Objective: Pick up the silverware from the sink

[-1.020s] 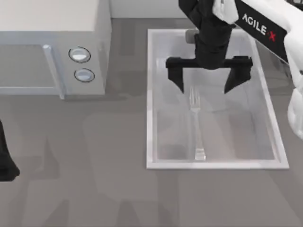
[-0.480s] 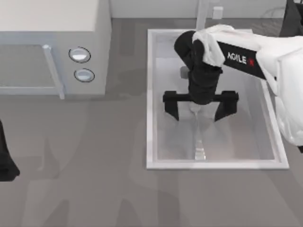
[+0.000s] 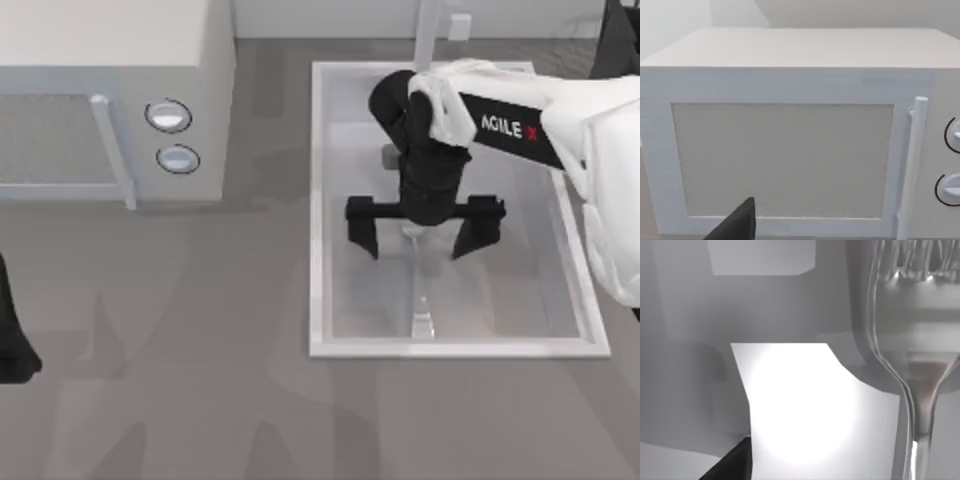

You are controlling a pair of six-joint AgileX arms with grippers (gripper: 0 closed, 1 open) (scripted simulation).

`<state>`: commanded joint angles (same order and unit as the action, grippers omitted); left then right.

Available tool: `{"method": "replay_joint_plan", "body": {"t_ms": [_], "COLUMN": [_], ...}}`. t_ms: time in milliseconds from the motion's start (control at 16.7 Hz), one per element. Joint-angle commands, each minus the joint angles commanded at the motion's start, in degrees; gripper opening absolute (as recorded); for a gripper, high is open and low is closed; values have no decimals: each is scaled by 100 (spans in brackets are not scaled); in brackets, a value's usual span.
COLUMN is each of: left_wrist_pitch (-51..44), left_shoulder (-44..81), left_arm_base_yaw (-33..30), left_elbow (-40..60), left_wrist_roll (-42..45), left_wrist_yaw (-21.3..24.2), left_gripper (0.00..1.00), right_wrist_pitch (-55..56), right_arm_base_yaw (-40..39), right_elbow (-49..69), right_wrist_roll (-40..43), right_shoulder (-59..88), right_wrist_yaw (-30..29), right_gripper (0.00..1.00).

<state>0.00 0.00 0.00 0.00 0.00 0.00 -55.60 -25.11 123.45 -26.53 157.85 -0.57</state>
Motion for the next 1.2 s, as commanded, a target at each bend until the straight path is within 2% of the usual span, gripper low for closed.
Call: {"method": "replay_joint_plan", "body": {"t_ms": [720, 1200], "left_wrist_pitch": [0, 0], "left_shoulder": [0, 0], "left_arm_base_yaw": [0, 0], "left_elbow": [0, 0], "left_wrist_roll": [0, 0], "left_wrist_yaw": [0, 0], "left_gripper": [100, 100], "right_wrist_pitch": [0, 0], "right_arm_base_yaw": [0, 0], "right_elbow": [0, 0], "right_wrist_roll": [0, 0], "right_shoulder": [0, 0], "right_wrist_yaw": [0, 0], "right_gripper": [2, 0]}}
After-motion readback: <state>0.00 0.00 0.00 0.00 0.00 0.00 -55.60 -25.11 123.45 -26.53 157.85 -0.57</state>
